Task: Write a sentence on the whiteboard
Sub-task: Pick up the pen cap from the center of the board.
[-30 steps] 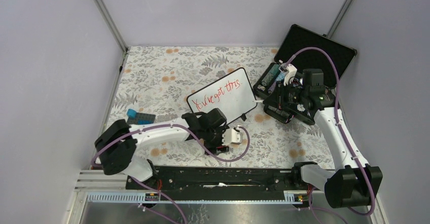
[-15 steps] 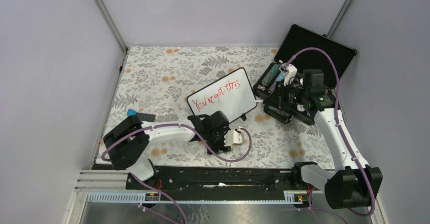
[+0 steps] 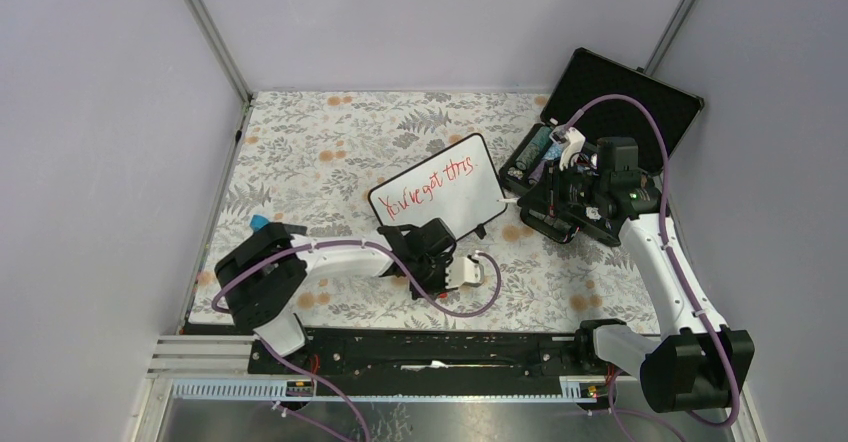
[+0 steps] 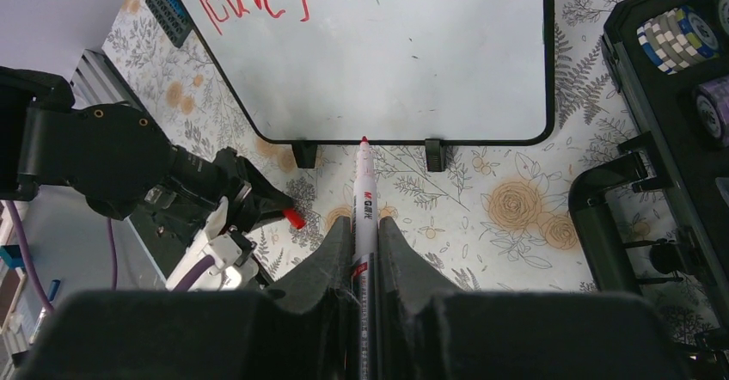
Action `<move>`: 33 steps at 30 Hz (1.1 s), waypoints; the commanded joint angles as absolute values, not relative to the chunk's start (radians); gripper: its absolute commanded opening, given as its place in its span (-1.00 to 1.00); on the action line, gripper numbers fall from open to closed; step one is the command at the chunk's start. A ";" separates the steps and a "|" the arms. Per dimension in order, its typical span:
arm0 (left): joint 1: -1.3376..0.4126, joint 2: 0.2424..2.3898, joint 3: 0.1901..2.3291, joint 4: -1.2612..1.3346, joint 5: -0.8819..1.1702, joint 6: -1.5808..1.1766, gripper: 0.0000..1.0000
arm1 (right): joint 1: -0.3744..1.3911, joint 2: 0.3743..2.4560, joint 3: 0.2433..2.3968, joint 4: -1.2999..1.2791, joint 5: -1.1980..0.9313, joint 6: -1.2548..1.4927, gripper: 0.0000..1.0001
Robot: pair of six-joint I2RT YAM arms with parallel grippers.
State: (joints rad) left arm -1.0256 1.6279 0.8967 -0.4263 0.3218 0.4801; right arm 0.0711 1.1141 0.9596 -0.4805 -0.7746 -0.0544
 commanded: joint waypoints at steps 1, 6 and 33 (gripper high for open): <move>-0.995 1.631 0.963 -0.487 0.356 0.472 -0.85 | 0.068 1.092 0.959 -0.453 -0.820 -0.044 -1.00; -0.948 1.595 1.008 -0.530 0.385 0.462 -1.00 | 0.067 1.079 0.948 -0.449 -0.826 -0.044 -1.00; -0.796 1.303 1.214 -0.769 0.450 0.498 -1.00 | 0.242 1.119 1.006 -0.559 -1.060 -0.046 -1.00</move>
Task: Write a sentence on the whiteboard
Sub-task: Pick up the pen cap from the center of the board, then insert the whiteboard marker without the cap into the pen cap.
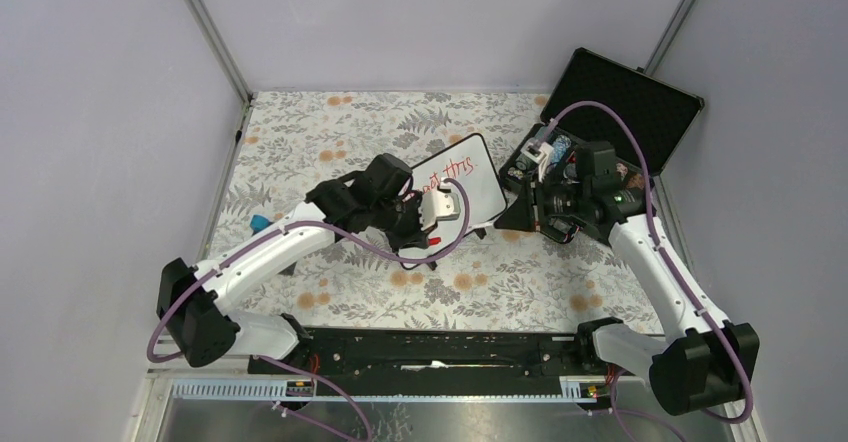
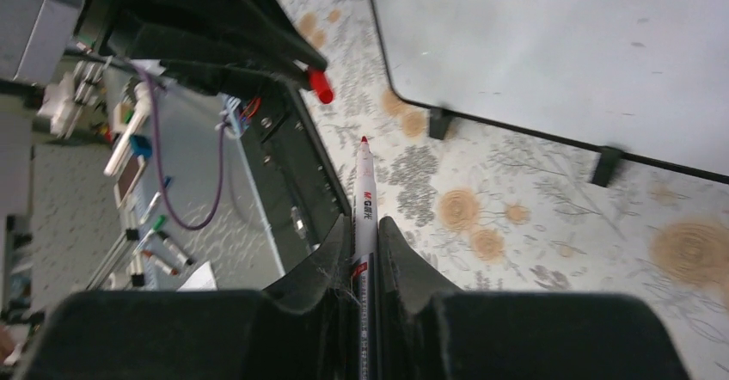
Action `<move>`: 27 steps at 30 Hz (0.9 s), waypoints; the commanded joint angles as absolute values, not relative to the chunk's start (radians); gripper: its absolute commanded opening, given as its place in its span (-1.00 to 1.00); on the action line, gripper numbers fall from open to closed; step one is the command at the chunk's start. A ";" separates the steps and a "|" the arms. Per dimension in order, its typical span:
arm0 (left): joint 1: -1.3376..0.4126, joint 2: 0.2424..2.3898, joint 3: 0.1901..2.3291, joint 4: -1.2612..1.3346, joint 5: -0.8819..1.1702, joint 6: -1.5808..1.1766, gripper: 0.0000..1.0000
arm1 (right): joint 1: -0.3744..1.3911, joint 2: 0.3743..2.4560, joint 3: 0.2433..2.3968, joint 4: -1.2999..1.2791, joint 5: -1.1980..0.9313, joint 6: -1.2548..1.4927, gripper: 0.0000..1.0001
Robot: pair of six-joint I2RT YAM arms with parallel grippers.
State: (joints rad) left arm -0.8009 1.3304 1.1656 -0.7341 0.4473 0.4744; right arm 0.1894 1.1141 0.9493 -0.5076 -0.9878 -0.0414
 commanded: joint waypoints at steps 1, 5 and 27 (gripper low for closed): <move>-0.796 1.302 1.213 -0.767 0.456 0.496 -1.00 | 0.249 1.120 1.008 -0.558 -1.076 -0.039 -1.00; -0.796 1.304 1.194 -0.747 0.479 0.477 -1.00 | 0.281 1.119 1.003 -0.538 -1.073 -0.014 -1.00; -0.765 1.268 1.380 -0.799 0.452 0.527 -1.00 | 0.325 1.179 1.111 -0.486 -1.089 0.096 -1.00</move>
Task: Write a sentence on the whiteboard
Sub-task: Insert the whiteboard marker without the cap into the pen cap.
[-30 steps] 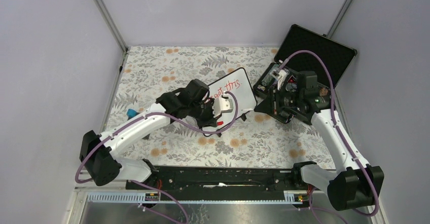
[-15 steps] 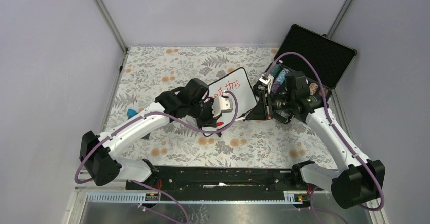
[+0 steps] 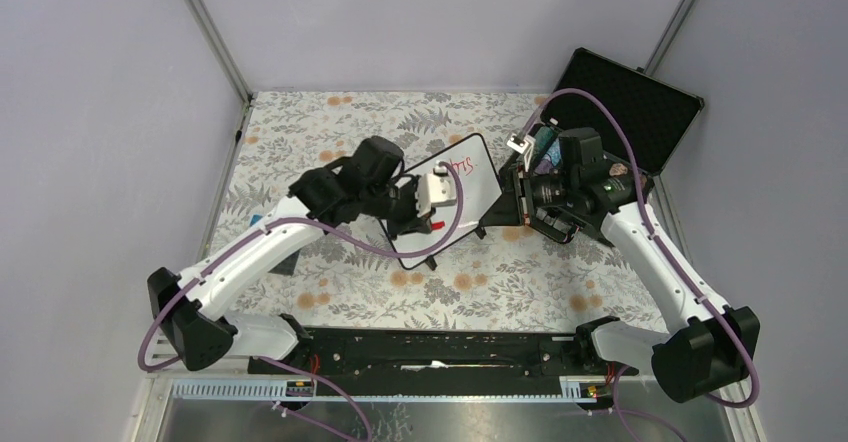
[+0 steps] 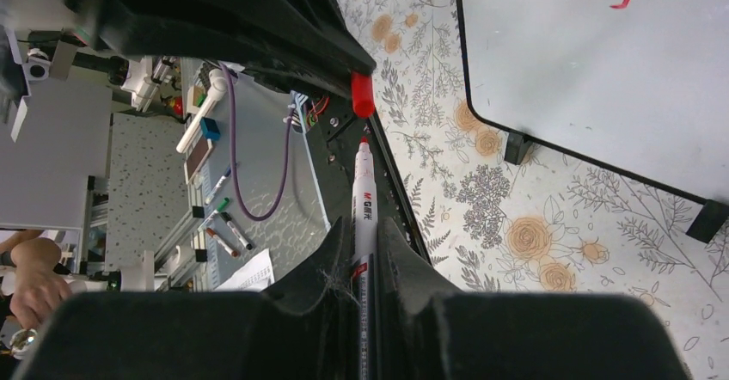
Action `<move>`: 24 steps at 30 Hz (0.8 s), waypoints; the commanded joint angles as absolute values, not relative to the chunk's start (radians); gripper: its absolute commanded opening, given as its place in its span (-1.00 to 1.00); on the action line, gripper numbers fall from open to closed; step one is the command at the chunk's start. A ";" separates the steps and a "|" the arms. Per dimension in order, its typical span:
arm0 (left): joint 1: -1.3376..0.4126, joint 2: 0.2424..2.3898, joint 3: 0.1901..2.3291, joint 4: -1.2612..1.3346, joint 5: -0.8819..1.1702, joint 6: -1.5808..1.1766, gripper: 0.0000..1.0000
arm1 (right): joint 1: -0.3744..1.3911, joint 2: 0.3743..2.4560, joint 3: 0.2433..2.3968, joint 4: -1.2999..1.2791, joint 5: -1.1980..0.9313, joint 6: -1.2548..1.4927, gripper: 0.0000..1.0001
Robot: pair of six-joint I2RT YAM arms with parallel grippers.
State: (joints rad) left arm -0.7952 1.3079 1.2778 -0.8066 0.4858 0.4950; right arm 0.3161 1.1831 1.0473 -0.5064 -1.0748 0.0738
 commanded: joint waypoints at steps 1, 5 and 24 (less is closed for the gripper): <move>-0.758 1.260 1.385 -0.799 0.448 0.530 -1.00 | 0.326 1.175 1.119 -0.486 -1.089 0.099 -1.00; -0.756 1.227 1.356 -0.802 0.452 0.530 -1.00 | 0.326 1.159 1.127 -0.463 -1.081 0.125 -1.00; -0.757 1.216 1.312 -0.819 0.591 0.555 -1.00 | 0.365 1.181 1.124 -0.398 -1.096 0.203 -1.00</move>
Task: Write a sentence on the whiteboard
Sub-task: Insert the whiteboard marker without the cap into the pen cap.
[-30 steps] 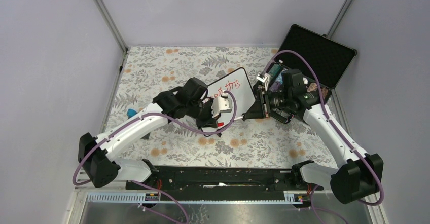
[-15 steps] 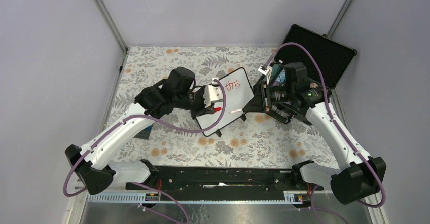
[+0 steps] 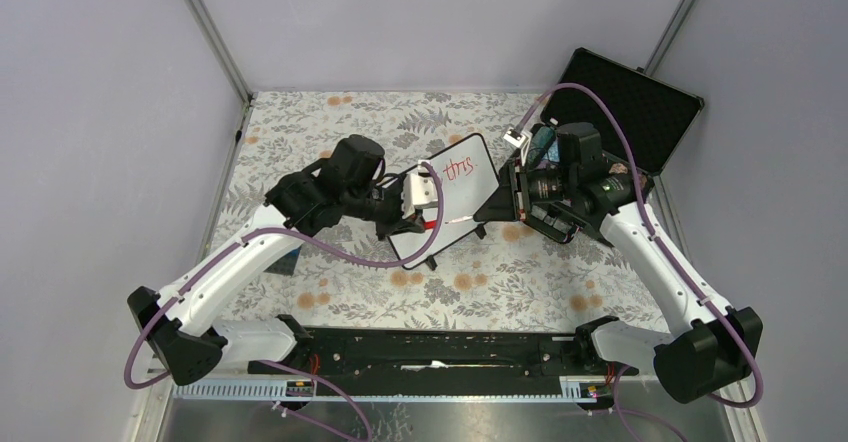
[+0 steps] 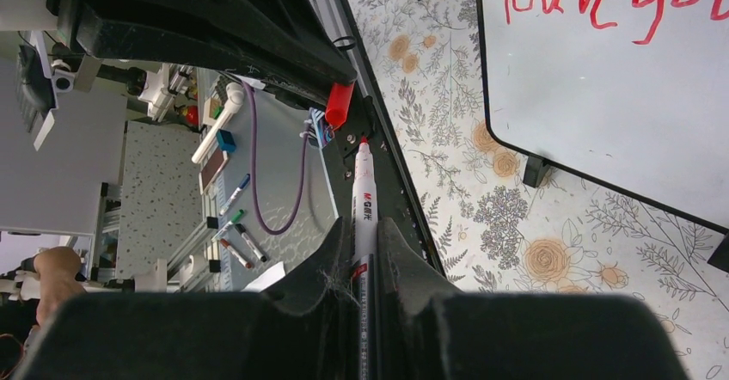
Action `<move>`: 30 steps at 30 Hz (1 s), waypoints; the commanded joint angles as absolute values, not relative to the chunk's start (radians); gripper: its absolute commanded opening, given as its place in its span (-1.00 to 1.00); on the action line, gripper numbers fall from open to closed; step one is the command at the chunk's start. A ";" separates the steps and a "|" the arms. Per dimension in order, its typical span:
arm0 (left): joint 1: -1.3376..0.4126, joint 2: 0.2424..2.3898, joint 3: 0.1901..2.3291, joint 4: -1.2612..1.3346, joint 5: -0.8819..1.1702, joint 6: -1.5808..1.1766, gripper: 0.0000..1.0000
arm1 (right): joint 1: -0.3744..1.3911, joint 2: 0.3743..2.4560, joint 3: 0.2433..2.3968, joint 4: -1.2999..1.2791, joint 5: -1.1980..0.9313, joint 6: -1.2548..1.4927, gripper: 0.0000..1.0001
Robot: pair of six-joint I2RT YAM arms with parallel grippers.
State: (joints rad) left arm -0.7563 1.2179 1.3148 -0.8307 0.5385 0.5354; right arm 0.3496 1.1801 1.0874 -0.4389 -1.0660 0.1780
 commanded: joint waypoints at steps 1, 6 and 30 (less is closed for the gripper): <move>-0.758 1.217 1.312 -0.819 0.593 0.554 -1.00 | 0.368 1.180 1.124 -0.397 -1.097 0.204 -1.00; -0.756 1.224 1.312 -0.819 0.593 0.546 -1.00 | 0.375 1.177 1.127 -0.395 -1.100 0.202 -1.00; -0.792 1.254 1.315 -0.820 0.562 0.555 -1.00 | 0.392 1.175 1.125 -0.395 -1.094 0.193 -1.00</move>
State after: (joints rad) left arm -0.7860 1.2472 1.3060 -0.8310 0.5533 0.5453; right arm 0.3794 1.1805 1.0882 -0.4259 -1.0676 0.1909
